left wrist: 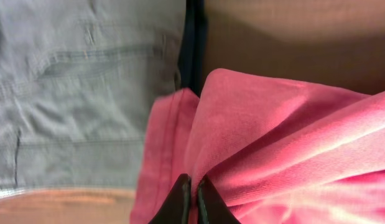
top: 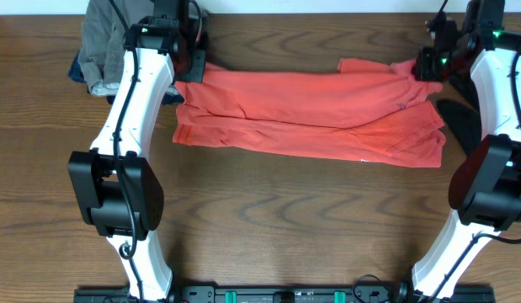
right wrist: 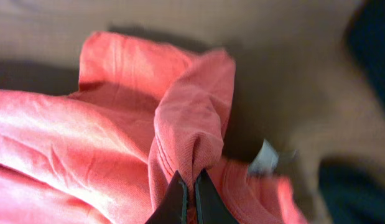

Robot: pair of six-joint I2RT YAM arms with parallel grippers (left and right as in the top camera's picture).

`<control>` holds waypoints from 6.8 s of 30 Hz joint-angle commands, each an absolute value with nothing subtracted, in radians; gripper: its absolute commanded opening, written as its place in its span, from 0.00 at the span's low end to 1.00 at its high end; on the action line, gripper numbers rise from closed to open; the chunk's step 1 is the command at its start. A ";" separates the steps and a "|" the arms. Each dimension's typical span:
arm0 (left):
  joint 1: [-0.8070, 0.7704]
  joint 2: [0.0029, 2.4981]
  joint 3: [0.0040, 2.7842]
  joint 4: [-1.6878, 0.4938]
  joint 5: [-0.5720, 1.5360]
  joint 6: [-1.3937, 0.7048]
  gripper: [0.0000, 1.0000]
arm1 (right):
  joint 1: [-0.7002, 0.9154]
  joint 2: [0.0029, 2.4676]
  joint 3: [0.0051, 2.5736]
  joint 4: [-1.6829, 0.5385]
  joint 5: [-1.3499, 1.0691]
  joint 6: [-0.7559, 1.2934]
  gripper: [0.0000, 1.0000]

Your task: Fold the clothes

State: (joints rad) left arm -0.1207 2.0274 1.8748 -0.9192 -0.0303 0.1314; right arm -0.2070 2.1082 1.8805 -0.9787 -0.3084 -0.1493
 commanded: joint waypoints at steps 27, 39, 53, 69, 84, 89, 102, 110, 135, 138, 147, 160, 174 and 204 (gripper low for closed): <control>-0.073 2.006 1.771 -1.082 0.048 0.205 0.99 | -0.270 2.082 1.754 -1.141 -0.319 -0.162 0.64; -0.039 2.020 1.676 -1.045 0.184 0.307 0.99 | -0.247 2.081 1.766 -0.979 -0.425 -0.173 0.66; -0.043 2.020 1.676 -1.031 0.184 0.306 0.99 | 0.035 2.185 1.767 -0.610 -0.124 -0.173 0.86; -0.043 2.020 1.676 -1.026 0.184 0.306 0.99 | 0.149 2.368 1.767 -0.488 0.007 -0.126 0.77; -0.043 2.020 1.676 -1.015 0.184 0.307 0.99 | 0.143 2.335 2.015 -0.702 0.120 -0.056 0.01; -0.043 2.020 1.676 -1.016 0.184 0.306 0.99 | 0.144 2.285 2.182 -0.966 0.123 -0.018 0.01; -0.043 2.020 1.676 -1.015 0.184 0.307 0.99 | 0.199 2.241 2.144 -1.493 -0.068 0.089 0.01; -0.042 2.020 1.676 -1.015 0.183 0.307 0.99 | 0.185 2.241 1.928 -1.331 -0.023 0.199 0.01; -0.042 2.020 1.568 -0.957 0.300 0.438 0.98 | 0.016 2.147 2.021 -1.324 -0.027 0.114 0.83; -0.040 2.020 1.519 -0.923 0.300 0.450 0.98 | 0.013 2.137 2.024 -1.324 -0.027 0.114 0.84; -0.032 2.020 1.376 -0.742 0.303 0.452 0.98 | 0.014 2.136 2.023 -1.328 -0.035 0.115 0.84; -0.032 2.020 1.296 -0.642 0.302 0.440 0.09 | 0.019 2.136 2.023 -1.324 -0.072 0.115 0.83; 0.034 1.765 1.338 -0.825 0.259 0.291 0.06 | 0.059 2.138 1.991 -1.285 -0.081 0.115 0.80; -0.544 1.728 1.337 -0.559 0.258 0.247 0.06 | 0.059 2.138 1.991 -1.271 -0.106 0.116 0.81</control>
